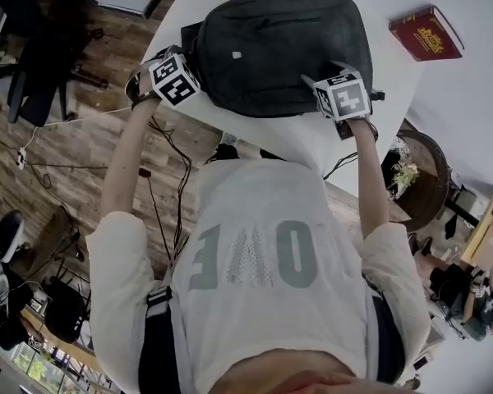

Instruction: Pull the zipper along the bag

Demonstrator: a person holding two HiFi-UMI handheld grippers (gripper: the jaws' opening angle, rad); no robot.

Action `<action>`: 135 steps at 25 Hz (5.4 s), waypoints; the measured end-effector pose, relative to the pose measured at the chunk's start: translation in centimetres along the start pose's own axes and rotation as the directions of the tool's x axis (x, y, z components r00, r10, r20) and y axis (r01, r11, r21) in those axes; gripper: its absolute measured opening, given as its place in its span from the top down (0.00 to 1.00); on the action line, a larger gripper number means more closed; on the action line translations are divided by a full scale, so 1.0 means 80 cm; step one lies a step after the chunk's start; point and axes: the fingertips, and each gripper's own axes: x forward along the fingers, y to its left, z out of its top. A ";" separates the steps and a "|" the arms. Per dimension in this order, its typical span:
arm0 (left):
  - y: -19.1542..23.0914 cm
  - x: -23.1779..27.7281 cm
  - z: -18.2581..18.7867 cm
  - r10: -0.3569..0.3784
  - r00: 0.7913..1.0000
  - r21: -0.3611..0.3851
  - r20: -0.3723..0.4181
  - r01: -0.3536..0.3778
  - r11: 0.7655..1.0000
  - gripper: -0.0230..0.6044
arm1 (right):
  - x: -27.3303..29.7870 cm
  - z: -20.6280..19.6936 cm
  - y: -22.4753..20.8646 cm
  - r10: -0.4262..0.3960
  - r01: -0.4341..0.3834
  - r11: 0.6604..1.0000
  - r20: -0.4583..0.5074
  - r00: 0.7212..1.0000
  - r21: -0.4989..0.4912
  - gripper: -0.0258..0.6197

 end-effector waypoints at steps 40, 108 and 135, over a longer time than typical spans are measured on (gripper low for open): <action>-0.095 -0.027 0.016 -0.250 0.961 0.070 0.118 0.243 0.968 0.92 | 0.123 0.105 0.166 0.215 -0.238 0.891 -0.102 0.971 -0.387 0.53; -0.267 -0.016 0.149 -0.390 0.902 -0.318 0.186 0.431 0.844 0.92 | -0.001 -0.051 0.057 0.272 -0.256 0.808 -0.050 0.961 -0.530 0.58; -0.281 -0.026 0.207 -0.277 0.922 -0.256 0.271 0.346 0.903 0.90 | -0.012 -0.046 0.057 0.304 -0.259 0.808 -0.003 0.953 -0.529 0.59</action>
